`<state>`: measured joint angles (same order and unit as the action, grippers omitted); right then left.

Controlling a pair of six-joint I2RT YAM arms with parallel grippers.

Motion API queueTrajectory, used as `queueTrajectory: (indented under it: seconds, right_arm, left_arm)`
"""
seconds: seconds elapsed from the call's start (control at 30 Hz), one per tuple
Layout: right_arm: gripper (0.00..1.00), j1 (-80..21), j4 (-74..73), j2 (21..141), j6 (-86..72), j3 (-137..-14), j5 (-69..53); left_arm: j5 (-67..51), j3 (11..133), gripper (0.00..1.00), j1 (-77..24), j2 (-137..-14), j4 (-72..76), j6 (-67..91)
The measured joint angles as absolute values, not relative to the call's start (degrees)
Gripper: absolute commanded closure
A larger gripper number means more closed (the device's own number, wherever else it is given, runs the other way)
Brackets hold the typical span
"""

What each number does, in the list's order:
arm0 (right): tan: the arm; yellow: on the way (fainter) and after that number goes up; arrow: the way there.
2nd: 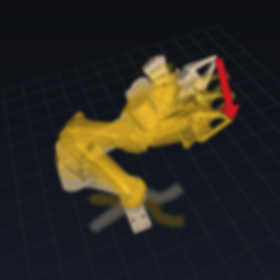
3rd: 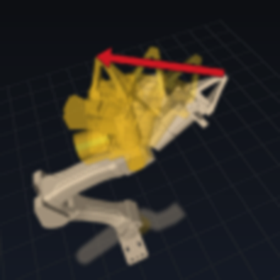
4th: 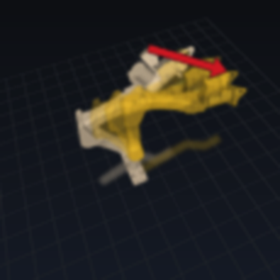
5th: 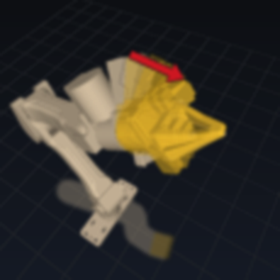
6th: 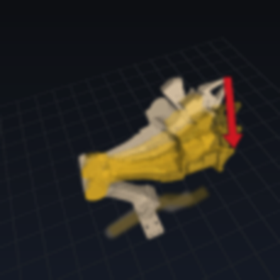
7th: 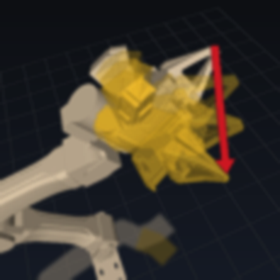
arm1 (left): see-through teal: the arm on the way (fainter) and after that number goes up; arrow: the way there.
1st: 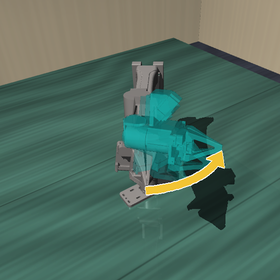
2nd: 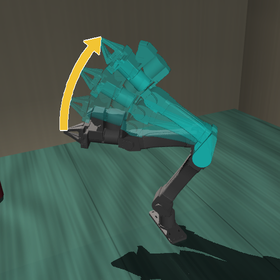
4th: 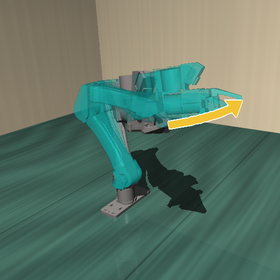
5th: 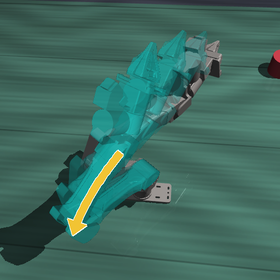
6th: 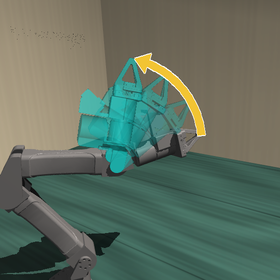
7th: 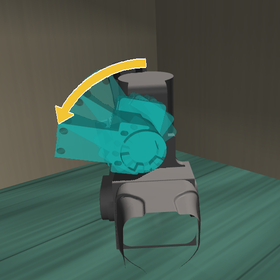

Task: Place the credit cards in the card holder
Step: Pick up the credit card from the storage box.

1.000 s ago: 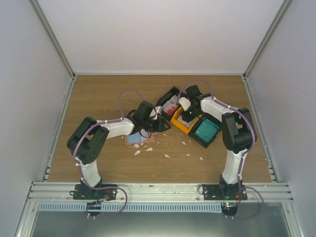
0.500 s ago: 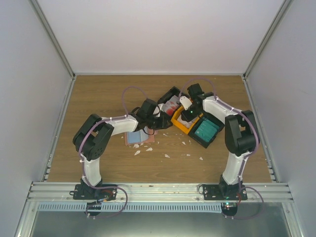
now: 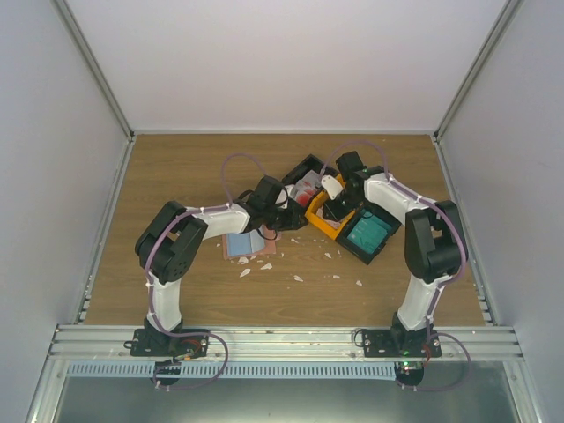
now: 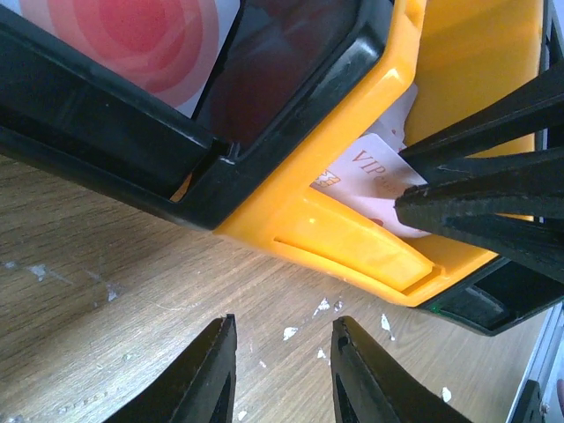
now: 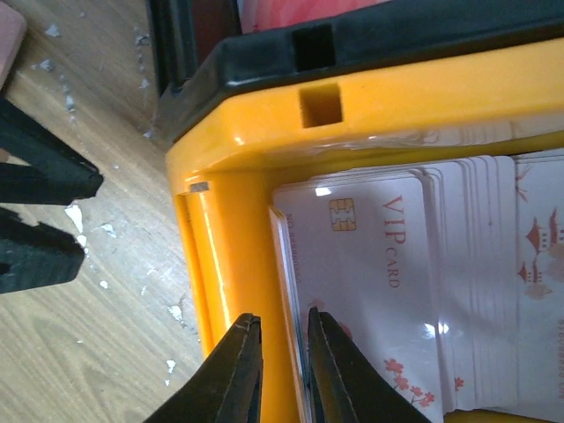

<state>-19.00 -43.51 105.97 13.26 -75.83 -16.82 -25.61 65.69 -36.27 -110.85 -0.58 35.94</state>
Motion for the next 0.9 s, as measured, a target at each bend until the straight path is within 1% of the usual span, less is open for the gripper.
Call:
queueTrajectory:
  seconds: [0.1, 0.17, 0.27, 0.3, 0.37, 0.4, 0.53, 0.67, 0.83, 0.9]
  right_arm:
    - [0.67, -19.0, -44.1, 105.8, 13.3, -75.8, -18.0]
    - [0.65, -19.0, -44.3, 105.7, 13.4, -75.8, -18.2]
    - [0.65, -19.0, -44.6, 105.8, 13.2, -75.7, -18.1]
    - [0.66, -19.0, -44.6, 105.8, 13.2, -75.7, -18.2]
    - [0.73, -19.0, -44.6, 105.8, 13.2, -75.7, -18.2]
    - [0.74, -19.0, -44.6, 105.9, 13.1, -75.7, -18.3]
    - [0.72, -19.0, -44.8, 106.5, 13.4, -75.7, -18.9]
    - [0.74, -19.3, -44.7, 108.0, 13.6, -75.9, -18.8]
    - [0.85, -20.4, -44.8, 108.1, 13.4, -76.0, -17.6]
    - [0.92, -20.6, -44.8, 107.9, 13.3, -76.0, -17.2]
  left_arm:
    - [-25.6, 65.7, 0.67, -36.3, -110.8, -0.8, 35.8]
    - [-25.6, 65.7, 0.67, -36.3, -110.8, -0.8, 35.8]
    - [-25.6, 65.7, 0.67, -36.3, -110.8, -0.9, 35.6]
    - [-25.6, 65.7, 0.67, -36.3, -110.8, -0.8, 35.6]
    - [-25.6, 65.7, 0.67, -36.3, -110.8, -0.9, 35.5]
    - [-25.6, 65.7, 0.67, -36.3, -110.8, -0.9, 35.5]
    - [-25.6, 65.7, 0.67, -36.3, -110.8, -0.9, 35.5]
    - [-25.6, 65.7, 0.66, -36.3, -110.8, -0.8, 35.5]
    - [-25.4, 65.2, 0.65, -36.3, -109.3, -0.6, 35.4]
    - [-25.2, 64.9, 0.65, -36.3, -107.9, -0.5, 35.4]
